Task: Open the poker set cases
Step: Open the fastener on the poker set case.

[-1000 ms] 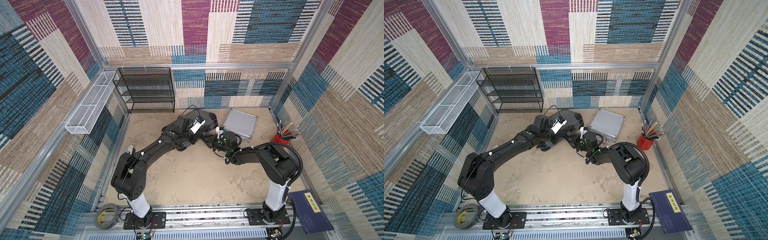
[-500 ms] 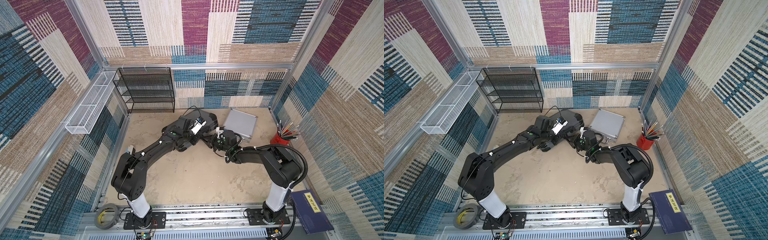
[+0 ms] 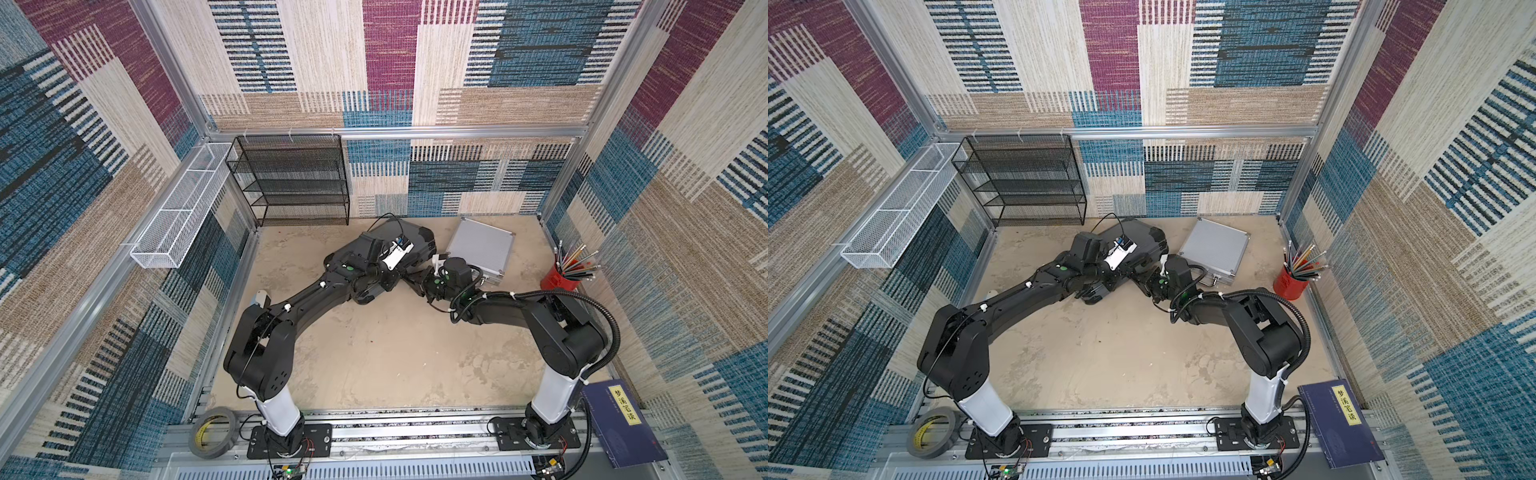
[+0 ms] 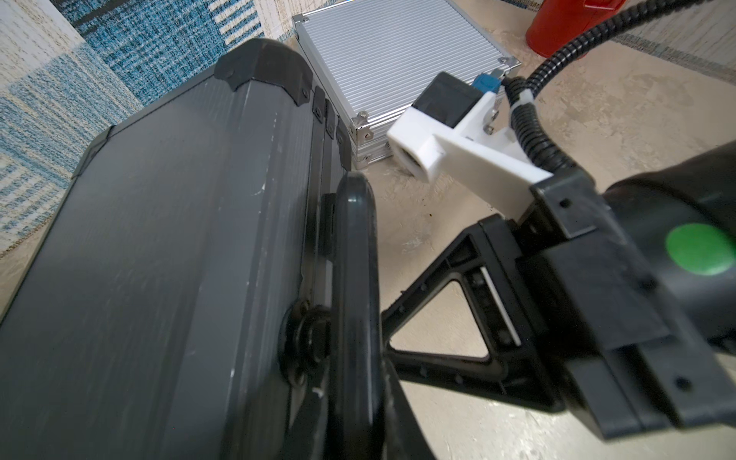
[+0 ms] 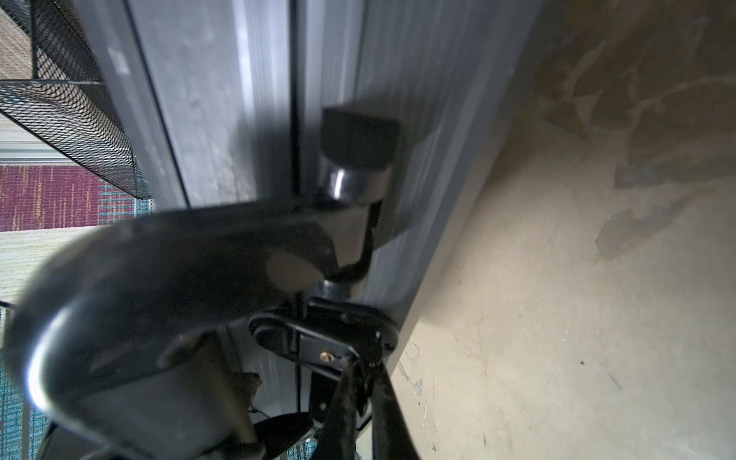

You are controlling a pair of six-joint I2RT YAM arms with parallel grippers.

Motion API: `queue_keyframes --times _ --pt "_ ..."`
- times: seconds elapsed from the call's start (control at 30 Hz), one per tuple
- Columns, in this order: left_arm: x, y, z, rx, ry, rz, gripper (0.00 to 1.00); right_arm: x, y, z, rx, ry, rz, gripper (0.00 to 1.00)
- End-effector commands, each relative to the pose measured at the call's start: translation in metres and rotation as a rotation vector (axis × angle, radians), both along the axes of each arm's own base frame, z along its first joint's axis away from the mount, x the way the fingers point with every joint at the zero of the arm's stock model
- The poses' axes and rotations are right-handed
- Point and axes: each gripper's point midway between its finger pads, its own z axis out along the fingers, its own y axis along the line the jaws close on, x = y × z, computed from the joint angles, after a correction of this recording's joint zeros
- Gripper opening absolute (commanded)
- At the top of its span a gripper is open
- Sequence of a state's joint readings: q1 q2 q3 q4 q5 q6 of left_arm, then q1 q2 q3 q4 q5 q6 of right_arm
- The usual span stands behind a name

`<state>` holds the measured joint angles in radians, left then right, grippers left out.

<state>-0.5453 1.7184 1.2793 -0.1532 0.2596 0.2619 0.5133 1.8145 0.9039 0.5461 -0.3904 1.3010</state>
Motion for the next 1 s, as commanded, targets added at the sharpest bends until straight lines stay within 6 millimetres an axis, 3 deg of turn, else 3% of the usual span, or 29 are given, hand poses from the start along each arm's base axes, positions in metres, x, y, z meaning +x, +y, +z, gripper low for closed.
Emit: queue_keyframes --times 0.0,0.97 --pt "-0.005 -0.016 0.014 -0.062 -0.035 -0.082 0.00 0.019 -0.012 0.002 -0.040 -0.005 -0.106 0.08" --pt "-0.007 -0.019 0.006 -0.043 -0.025 -0.089 0.00 0.024 -0.027 0.006 -0.159 0.054 -0.173 0.18"
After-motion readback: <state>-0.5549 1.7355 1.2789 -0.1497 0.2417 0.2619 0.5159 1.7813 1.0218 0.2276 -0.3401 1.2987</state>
